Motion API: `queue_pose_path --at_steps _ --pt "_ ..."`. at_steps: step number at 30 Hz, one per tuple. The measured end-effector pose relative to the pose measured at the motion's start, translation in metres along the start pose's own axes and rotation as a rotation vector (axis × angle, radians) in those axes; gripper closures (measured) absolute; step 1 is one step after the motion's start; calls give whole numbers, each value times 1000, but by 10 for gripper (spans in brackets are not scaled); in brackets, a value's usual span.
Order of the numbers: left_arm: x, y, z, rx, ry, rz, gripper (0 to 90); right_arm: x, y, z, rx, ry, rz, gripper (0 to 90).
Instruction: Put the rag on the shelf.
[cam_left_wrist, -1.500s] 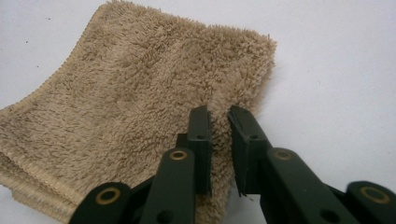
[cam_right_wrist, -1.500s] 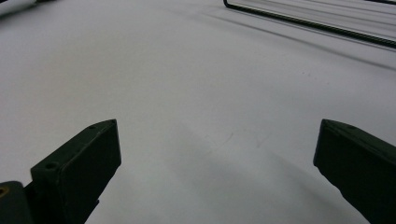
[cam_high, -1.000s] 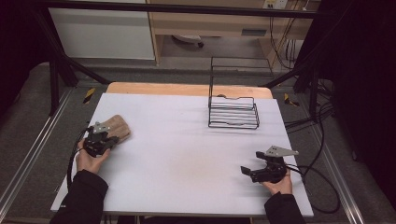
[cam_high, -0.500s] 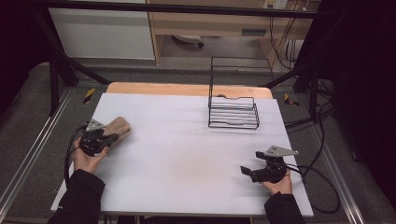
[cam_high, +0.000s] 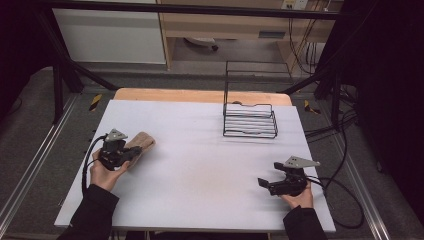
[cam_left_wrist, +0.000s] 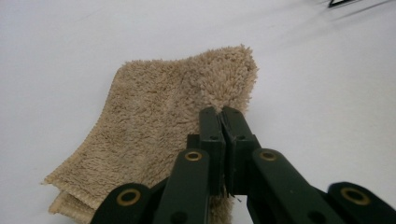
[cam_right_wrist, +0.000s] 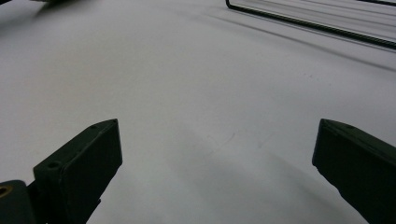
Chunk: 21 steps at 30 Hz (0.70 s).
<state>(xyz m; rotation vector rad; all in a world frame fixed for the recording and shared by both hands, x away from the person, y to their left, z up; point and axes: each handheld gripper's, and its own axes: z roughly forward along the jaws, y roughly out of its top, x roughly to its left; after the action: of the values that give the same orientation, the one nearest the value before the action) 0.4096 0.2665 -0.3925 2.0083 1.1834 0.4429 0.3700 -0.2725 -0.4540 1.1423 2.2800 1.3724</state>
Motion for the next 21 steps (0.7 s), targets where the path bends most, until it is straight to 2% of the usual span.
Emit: queue_pose_path --at_steps 13,16,21 --pt "-54 3 11 -3 -112 8 873 0 0 0 4 -2 1 21" --pt "-64 2 18 -11 -126 19 872 0 0 1 3 -5 -2 22" --pt "-80 3 31 -10 -117 35 872 0 0 1 3 -8 -2 22"
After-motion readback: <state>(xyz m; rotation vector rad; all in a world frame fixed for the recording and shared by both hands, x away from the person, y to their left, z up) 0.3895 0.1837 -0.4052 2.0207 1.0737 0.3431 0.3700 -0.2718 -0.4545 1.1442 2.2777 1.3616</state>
